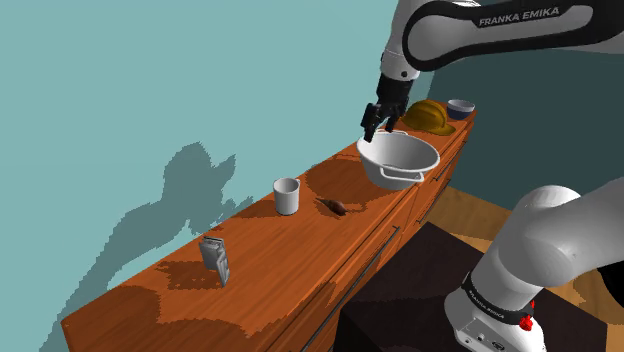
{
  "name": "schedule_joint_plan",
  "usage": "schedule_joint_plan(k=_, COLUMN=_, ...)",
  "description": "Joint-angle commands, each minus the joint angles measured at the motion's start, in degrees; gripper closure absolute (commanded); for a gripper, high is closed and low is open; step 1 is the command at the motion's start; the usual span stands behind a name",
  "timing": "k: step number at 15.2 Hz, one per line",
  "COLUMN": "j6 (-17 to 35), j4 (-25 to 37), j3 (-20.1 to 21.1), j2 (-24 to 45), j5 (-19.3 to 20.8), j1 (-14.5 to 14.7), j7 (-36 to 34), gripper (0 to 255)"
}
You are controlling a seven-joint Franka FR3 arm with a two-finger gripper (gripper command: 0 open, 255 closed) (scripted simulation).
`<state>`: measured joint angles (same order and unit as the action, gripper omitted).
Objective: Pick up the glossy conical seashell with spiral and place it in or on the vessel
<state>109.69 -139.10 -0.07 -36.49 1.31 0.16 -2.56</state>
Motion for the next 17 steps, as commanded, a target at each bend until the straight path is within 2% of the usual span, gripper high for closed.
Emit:
schedule_joint_plan(k=1, j6=3.80, j4=-1.79, j3=0.57, j2=2.87, j5=-0.43, j1=0.31, j7=-0.88, gripper=0)
schedule_joint_plan(k=9, j6=16.16, j4=-3.73, j3=1.98, j2=16.93, j5=-1.58, j1=1.17, j7=-3.09, gripper=0)
schedule_joint_plan(k=17, j6=27.07, j4=-1.39, j3=3.23, j2=33.78, j5=-2.34, j1=2.03, j7=-5.14, gripper=0)
